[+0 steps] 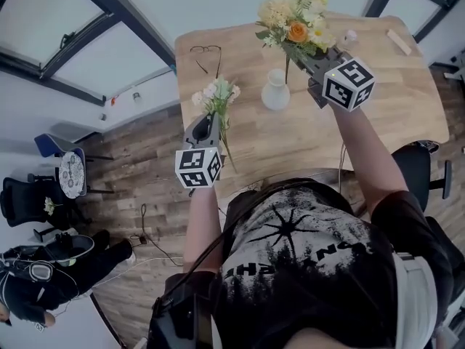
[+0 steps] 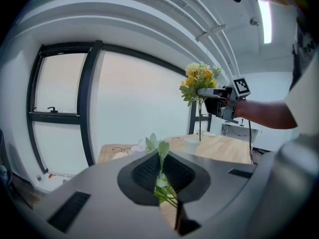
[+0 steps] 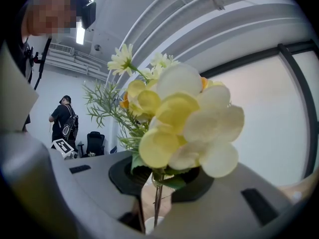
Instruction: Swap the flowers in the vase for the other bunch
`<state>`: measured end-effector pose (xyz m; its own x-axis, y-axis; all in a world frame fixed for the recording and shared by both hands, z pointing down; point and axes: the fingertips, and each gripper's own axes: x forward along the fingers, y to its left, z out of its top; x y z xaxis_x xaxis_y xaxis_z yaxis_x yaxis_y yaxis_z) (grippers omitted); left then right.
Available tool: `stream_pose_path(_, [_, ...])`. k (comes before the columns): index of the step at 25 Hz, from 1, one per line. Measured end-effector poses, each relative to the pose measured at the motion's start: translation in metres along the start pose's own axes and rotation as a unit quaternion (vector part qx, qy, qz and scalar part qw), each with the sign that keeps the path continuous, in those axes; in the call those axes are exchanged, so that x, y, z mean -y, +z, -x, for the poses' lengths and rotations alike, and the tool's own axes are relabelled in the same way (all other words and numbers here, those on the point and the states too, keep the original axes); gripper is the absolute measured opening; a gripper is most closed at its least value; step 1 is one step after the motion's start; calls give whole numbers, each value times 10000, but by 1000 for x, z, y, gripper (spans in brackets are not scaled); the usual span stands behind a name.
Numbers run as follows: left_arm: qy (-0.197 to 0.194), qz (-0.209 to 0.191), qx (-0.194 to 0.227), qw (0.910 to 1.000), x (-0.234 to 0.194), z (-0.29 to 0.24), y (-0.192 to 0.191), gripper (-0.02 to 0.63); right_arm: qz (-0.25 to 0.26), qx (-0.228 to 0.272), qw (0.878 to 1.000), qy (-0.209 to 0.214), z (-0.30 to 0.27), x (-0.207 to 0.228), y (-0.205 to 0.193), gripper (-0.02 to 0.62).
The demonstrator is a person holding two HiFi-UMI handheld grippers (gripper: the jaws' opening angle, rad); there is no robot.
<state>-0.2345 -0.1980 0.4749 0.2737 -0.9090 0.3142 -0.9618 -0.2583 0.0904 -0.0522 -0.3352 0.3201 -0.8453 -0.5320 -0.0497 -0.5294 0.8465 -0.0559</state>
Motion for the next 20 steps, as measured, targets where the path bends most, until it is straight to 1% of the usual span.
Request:
stream_pose_path(6, [-31, -113, -159, 9998, 0, -2, -8, 26, 284, -149, 9994, 148, -15, -8, -9, 87])
stream_pose_path(9, [-56, -103, -182, 9998, 3, -5, -11, 26, 374, -77, 9989, 288, -16, -14, -1, 87])
stream_pose_path(12, [-66, -72, -169, 9998, 4, -6, -11, 26, 476, -19, 9983, 338, -18, -15, 5, 87])
stream_pose_path(16, [-95, -70, -196, 9997, 6, -6, -12, 26, 422, 16, 9987, 282, -19, -12, -2, 87])
stream_pose_path(20, [-113, -12, -271, 9996, -1, -4, -12, 26, 203, 40, 9997, 153, -21, -5, -24, 87])
